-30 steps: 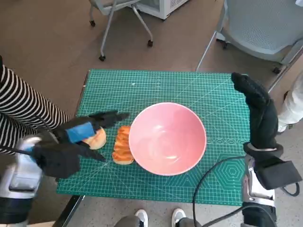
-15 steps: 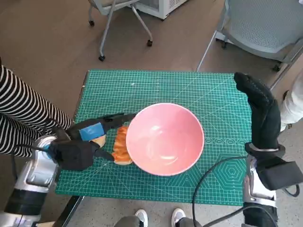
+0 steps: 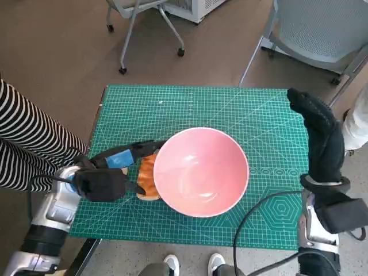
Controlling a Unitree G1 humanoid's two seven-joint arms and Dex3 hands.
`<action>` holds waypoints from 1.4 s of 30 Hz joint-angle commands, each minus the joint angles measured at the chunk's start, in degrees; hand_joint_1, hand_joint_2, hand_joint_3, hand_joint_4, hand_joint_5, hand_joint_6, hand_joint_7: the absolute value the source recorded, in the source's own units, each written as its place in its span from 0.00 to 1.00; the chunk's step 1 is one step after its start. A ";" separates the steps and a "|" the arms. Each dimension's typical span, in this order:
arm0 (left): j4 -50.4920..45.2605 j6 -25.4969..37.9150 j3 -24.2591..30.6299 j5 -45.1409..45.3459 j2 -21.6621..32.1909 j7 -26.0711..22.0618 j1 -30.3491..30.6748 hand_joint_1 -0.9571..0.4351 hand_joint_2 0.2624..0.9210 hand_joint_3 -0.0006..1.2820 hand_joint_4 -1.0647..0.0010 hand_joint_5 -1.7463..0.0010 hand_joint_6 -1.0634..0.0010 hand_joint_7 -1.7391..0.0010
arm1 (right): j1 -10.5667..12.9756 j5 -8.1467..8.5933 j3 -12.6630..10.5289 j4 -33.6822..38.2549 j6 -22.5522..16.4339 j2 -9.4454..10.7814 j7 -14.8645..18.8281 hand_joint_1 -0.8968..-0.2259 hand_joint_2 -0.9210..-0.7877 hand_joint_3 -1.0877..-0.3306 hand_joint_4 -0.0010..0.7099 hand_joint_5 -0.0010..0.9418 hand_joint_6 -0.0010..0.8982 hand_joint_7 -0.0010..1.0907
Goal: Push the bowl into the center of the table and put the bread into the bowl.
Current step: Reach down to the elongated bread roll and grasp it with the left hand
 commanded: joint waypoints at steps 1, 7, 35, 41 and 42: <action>0.66 1.22 -0.62 1.22 -0.59 0.99 -0.64 0.39 0.74 0.00 0.90 0.99 0.83 1.00 | 1.76 0.70 -0.25 0.09 0.58 -0.40 0.43 0.28 0.00 0.39 0.22 0.00 0.08 0.47; 0.62 1.75 -0.59 0.84 -0.58 0.89 -0.51 0.42 0.75 0.00 0.87 0.99 0.82 0.99 | 1.80 0.75 -0.29 0.18 0.39 -0.44 0.39 0.28 0.00 0.39 0.22 0.00 0.08 0.46; -0.48 7.52 -1.61 6.23 -1.37 7.81 0.09 0.52 0.78 0.01 0.75 0.98 0.71 0.97 | 1.63 1.30 0.10 1.09 -0.14 -0.19 0.60 0.28 0.00 0.39 0.22 0.00 0.09 0.44; -0.98 11.40 -2.19 8.12 -2.25 8.76 -0.04 0.61 0.83 0.01 0.55 0.96 0.54 0.93 | 1.65 1.73 -0.04 1.44 -0.27 -0.35 0.79 0.27 0.00 0.40 0.22 0.00 0.09 0.44; -0.98 11.81 -2.22 8.25 -2.39 8.86 -0.06 0.62 0.83 0.01 0.52 0.95 0.52 0.92 | 1.67 1.75 -0.05 1.45 -0.29 -0.35 0.80 0.27 0.00 0.40 0.22 0.00 0.09 0.44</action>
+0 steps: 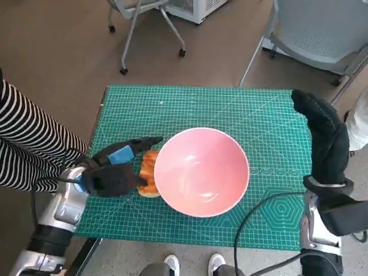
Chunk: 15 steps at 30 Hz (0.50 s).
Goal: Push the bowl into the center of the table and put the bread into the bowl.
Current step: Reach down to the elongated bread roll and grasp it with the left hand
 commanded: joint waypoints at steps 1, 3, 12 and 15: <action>-0.06 2.70 -0.80 1.43 -1.02 0.99 0.11 0.63 0.84 0.01 0.47 0.94 0.49 0.91 | 1.31 0.58 0.00 1.04 0.21 -0.04 0.72 0.27 0.00 0.40 0.22 0.00 0.09 0.44; 0.07 3.22 -0.82 1.36 -1.39 1.33 0.14 0.66 0.86 0.01 0.36 0.92 0.41 0.89 | 1.38 0.65 -0.05 1.07 0.13 0.00 0.71 0.27 0.00 0.40 0.22 0.00 0.09 0.44; 1.56 2.37 -1.28 0.99 -1.88 3.10 0.12 0.66 0.99 0.06 0.29 0.47 0.45 0.34 | 1.72 0.41 -0.09 0.94 -0.25 0.20 0.46 0.29 0.00 0.39 0.22 0.00 0.09 0.44; 2.70 1.01 -1.45 0.65 -1.82 3.58 -0.05 0.68 0.99 0.04 0.27 0.42 0.43 0.32 | 1.67 0.59 -0.13 1.18 -0.42 0.21 0.58 0.30 0.00 0.39 0.22 0.00 0.09 0.43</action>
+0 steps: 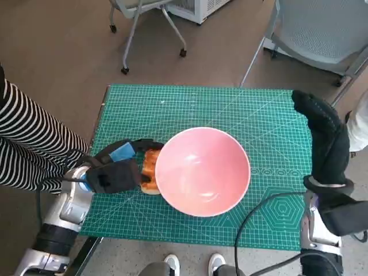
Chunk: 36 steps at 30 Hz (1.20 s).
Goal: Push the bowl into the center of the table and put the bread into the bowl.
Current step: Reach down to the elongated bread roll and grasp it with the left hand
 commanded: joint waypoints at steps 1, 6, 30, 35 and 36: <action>2.27 -1.58 -0.95 0.26 -0.62 0.13 0.19 0.68 0.99 0.03 0.26 0.41 0.42 0.33 | 1.43 0.61 -0.04 1.03 0.05 0.20 0.48 0.30 0.00 0.39 0.22 0.00 0.09 0.43; 4.83 -3.91 -0.92 -0.33 -0.67 0.45 -0.59 0.69 0.99 0.02 0.25 0.41 0.40 0.33 | 1.40 0.75 -0.03 1.46 -0.26 0.29 0.60 0.31 0.00 0.38 0.22 0.00 0.09 0.43; 10.38 -11.59 0.69 -1.04 0.50 2.91 -2.26 0.69 0.99 0.01 0.23 0.43 0.40 0.32 | 1.77 1.08 -0.01 2.82 -1.30 0.66 0.56 0.30 0.00 0.39 0.22 0.00 0.10 0.42; 9.55 -11.63 1.63 -1.35 1.25 2.90 -2.40 0.69 0.99 0.01 0.23 0.43 0.39 0.32 | 1.82 1.14 -0.03 2.88 -1.28 0.76 0.57 0.30 0.00 0.39 0.22 0.00 0.10 0.42; 9.46 -11.67 1.79 -1.38 1.36 2.91 -2.44 0.69 0.99 0.01 0.23 0.43 0.39 0.32 | 1.82 1.15 -0.04 2.90 -1.27 0.79 0.56 0.30 0.00 0.39 0.22 0.00 0.10 0.42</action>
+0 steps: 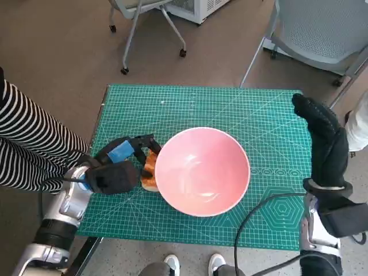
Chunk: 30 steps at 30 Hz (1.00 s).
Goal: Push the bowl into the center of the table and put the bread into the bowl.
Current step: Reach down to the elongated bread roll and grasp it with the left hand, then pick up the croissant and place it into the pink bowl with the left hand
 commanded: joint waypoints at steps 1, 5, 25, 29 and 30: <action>-0.18 0.05 1.30 -0.34 1.28 0.19 -0.06 0.69 0.99 0.01 0.23 0.43 0.39 0.33 | 1.39 0.82 0.02 0.99 0.27 0.58 0.40 0.30 0.00 0.39 0.22 0.00 0.10 0.42; -1.14 -0.19 2.51 -0.87 1.84 0.15 -0.02 0.69 0.99 0.01 0.22 0.43 0.39 0.33 | 1.45 0.83 0.00 0.96 0.33 0.72 0.36 0.30 0.00 0.39 0.22 0.00 0.10 0.42; -9.29 -2.05 10.92 -4.70 4.40 1.27 0.92 0.69 0.97 0.01 0.19 0.45 0.36 0.36 | 1.59 0.08 0.04 0.74 0.46 1.36 -0.37 0.30 0.00 0.39 0.20 0.00 0.10 0.42; -12.28 -1.27 12.46 -5.25 4.80 1.40 1.26 0.69 0.97 0.00 0.19 0.45 0.36 0.36 | 1.61 0.26 -0.04 0.97 0.42 1.36 -0.15 0.30 0.00 0.39 0.20 0.00 0.10 0.42; -13.15 -1.09 12.94 -5.45 4.83 1.49 1.35 0.69 0.97 0.00 0.19 0.45 0.35 0.36 | 1.63 0.30 -0.04 0.99 0.43 1.37 -0.11 0.30 0.00 0.39 0.20 0.00 0.10 0.42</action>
